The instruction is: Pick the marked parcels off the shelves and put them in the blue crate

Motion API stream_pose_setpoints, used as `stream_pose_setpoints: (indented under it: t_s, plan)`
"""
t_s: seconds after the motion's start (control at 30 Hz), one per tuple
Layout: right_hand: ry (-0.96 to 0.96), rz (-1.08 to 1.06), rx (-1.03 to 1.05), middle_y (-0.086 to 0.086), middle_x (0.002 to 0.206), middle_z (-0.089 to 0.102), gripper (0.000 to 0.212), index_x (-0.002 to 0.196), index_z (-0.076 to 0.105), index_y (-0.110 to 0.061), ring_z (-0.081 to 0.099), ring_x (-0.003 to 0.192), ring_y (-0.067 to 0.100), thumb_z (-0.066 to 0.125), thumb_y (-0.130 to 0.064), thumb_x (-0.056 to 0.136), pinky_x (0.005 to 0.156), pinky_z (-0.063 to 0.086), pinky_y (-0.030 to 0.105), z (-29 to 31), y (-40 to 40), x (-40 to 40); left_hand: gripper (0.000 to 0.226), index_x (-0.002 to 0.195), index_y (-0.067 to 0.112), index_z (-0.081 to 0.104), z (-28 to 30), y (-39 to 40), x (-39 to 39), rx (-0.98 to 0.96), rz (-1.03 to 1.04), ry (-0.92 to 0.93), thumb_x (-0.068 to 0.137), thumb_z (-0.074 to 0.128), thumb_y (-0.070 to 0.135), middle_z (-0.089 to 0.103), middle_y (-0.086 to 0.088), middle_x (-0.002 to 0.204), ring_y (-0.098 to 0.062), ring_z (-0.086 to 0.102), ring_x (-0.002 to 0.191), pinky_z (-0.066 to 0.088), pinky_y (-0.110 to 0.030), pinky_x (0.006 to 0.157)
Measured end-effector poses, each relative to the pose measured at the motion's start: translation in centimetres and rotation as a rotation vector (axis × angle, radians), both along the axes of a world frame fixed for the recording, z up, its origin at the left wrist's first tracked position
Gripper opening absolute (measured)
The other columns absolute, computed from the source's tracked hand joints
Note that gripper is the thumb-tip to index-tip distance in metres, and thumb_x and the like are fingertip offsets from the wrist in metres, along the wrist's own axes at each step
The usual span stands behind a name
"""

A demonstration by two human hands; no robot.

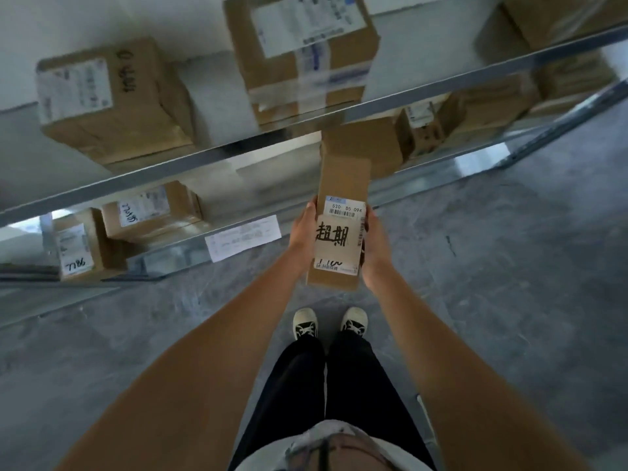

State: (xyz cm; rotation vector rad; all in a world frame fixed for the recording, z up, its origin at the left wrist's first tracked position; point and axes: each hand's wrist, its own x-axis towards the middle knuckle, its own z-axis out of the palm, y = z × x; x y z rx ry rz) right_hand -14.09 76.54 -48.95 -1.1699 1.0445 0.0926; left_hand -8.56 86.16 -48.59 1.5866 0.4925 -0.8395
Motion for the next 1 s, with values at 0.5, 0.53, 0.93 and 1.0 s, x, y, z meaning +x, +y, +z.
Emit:
stream_pose_setpoints:
  t_s: [0.5,0.53,0.93,1.0]
  plan:
    - [-0.020,-0.584,0.044,0.016,0.108,0.072,0.051,0.117,0.066,-0.011,0.069,0.094,0.033,0.032,-0.046,0.103,0.089,0.056,0.053,5.1,-24.3,-13.6,0.040,0.095,0.010,0.061,6.4,-28.7,-10.0,-0.161,-0.522,-0.101,0.105,0.025,0.026,0.060,-0.013,0.075,-0.022,0.057,0.061,0.047,-0.030,0.057]
    - [-0.025,-0.606,0.026,0.016,0.110,0.072,0.049,0.120,0.065,-0.012,0.069,0.097,0.035,0.032,-0.044,0.103,0.089,0.055,0.054,5.3,-26.2,-14.5,0.035,0.099,0.009,0.059,6.6,-30.7,-10.6,-0.163,-0.558,-0.119,0.105,0.027,0.022,0.060,-0.015,0.078,-0.024,0.056,0.066,0.045,-0.033,0.061]
    - [-0.060,-0.847,-0.042,0.018,0.114,0.068,0.044,0.127,0.059,-0.008,0.066,0.101,0.035,0.031,-0.032,0.104,0.092,0.052,0.053,6.9,-45.6,-20.9,0.031,0.110,0.018,0.061,7.2,-52.1,-15.8,-0.210,-0.905,-0.190,0.102,0.032,0.023,0.067,-0.017,0.090,-0.030,0.063,0.079,0.052,-0.043,0.075]
    - [-0.056,-0.910,-0.072,0.017,0.105,0.068,0.041,0.120,0.060,-0.006,0.065,0.092,0.031,0.032,-0.029,0.102,0.091,0.052,0.055,7.3,-48.4,-22.2,0.029,0.093,0.022,0.063,6.9,-55.9,-17.0,-0.238,-0.916,-0.146,0.100,0.035,0.020,0.066,-0.009,0.079,-0.024,0.061,0.071,0.050,-0.037,0.068]
